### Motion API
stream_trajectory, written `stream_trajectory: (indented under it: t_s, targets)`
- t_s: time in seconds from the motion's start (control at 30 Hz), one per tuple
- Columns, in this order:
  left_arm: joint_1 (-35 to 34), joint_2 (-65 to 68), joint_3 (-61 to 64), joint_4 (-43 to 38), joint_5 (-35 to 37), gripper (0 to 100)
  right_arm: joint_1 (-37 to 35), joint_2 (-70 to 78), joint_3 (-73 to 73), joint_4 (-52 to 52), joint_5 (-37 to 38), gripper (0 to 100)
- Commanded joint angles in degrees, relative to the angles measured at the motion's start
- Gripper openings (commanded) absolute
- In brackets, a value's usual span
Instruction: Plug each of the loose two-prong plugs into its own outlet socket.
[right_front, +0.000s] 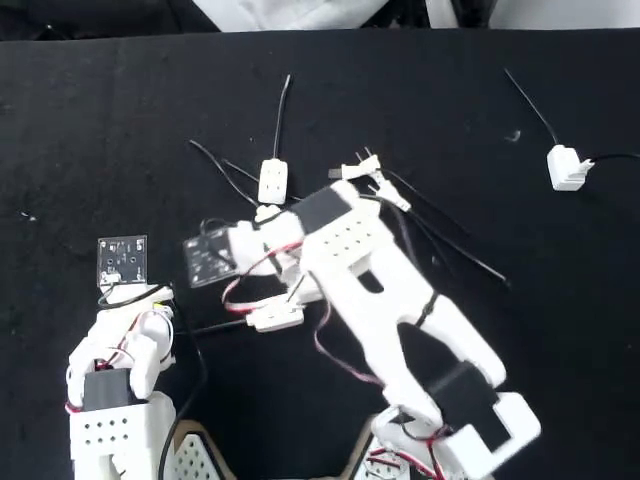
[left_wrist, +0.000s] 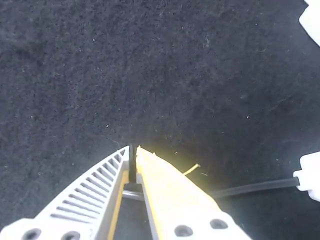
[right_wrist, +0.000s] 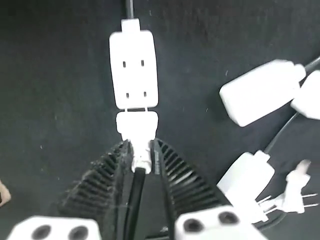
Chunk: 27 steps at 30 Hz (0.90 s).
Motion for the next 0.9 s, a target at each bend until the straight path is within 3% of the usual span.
stream_trajectory:
  t_s: [0.0,0.43,0.87]
  targets:
    - [0.22,-0.53,-0.75,-0.26,-0.7,3,3.6,0.66,-0.57,-0.79,2.02,1.1]
    - [0.57,-0.09,-0.66,-0.26,-0.7,3,-0.88,1.89,0.31,-3.25,1.67,1.1]
    - [0.57,-0.35,-0.66,0.09,-0.7,3,0.0,4.26,0.31,-3.25,1.67,1.1]
